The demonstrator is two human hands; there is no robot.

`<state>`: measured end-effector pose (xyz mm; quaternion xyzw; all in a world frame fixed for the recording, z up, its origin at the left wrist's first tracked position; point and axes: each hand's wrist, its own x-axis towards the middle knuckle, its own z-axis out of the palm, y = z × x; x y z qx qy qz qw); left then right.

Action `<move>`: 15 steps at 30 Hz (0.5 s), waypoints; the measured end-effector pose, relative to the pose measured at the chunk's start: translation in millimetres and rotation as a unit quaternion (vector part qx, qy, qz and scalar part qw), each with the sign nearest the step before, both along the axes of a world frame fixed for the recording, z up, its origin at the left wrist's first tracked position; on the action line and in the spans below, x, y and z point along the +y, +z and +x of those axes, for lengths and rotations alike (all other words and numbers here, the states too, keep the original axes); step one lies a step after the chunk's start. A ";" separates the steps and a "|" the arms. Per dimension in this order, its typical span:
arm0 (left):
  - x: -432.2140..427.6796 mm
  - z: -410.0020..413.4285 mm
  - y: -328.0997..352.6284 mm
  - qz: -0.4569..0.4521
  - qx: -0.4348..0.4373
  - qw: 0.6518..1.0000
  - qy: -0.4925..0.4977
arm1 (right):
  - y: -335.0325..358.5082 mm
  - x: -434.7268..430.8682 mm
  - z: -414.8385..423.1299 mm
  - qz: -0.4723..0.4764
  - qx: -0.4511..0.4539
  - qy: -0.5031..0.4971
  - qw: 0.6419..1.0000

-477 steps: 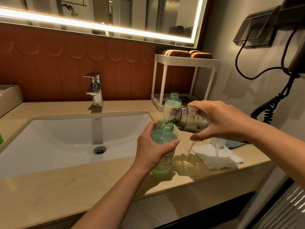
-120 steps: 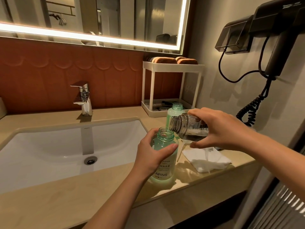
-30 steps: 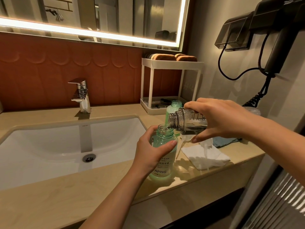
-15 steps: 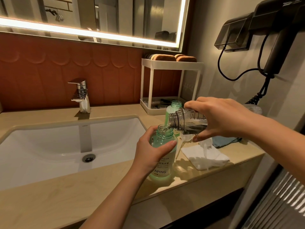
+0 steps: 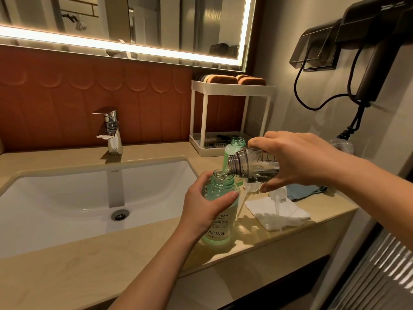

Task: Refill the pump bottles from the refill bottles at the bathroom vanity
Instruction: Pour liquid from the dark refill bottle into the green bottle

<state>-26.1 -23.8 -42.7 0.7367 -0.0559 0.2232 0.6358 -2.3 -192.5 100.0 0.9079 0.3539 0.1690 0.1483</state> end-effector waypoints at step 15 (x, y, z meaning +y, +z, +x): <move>0.2 1.5 -1.4 0.003 0.008 1.000 0.014 | 2.6 2.1 -0.1 -0.020 -0.011 0.005 1.000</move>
